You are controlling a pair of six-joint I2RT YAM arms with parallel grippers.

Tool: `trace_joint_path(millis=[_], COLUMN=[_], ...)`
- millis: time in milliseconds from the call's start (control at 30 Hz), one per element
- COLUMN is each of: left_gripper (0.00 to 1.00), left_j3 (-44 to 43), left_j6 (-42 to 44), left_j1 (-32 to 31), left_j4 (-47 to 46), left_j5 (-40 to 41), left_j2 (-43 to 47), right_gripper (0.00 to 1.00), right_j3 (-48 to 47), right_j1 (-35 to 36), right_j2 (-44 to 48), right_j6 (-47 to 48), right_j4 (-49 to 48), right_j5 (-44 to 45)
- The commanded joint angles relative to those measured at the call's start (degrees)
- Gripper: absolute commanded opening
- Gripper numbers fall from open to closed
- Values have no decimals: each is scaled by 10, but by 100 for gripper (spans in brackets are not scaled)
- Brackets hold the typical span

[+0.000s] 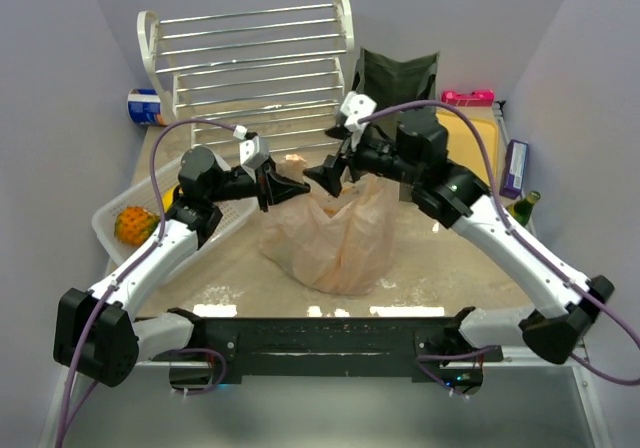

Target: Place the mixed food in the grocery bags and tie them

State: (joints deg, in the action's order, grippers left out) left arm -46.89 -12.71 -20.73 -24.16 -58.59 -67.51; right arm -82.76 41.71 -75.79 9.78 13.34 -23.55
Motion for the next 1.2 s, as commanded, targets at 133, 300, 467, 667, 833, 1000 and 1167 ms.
trace_joint_path(millis=[133,300,467,667,833,1000,1167], left_gripper=[0,0,0,0,0,0,0], left_j3=[-5,-3,-4,-4,-9,-8,-3], left_j6=[14,19,19,20,23,-13,-51], left_j1=[-1,0,-1,-1,2,32,35], left_j4=[14,19,22,24,41,62,83], left_j5=[24,29,33,39,59,114,159], left_j2=[14,18,19,19,27,72,130], right_gripper=[99,99,99,99,53,0,0], right_j3=[82,123,161,189,173,126,106], right_j1=[-53,-69,-69,-69,-69,-68,-69], right_j2=[142,143,146,123,138,202,247], right_j6=[-42,-74,-83,-86,-112,-134,-152], right_j4=[24,21,-18,-47,-36,-24,-3], right_j5=[294,337,316,283,339,379,351])
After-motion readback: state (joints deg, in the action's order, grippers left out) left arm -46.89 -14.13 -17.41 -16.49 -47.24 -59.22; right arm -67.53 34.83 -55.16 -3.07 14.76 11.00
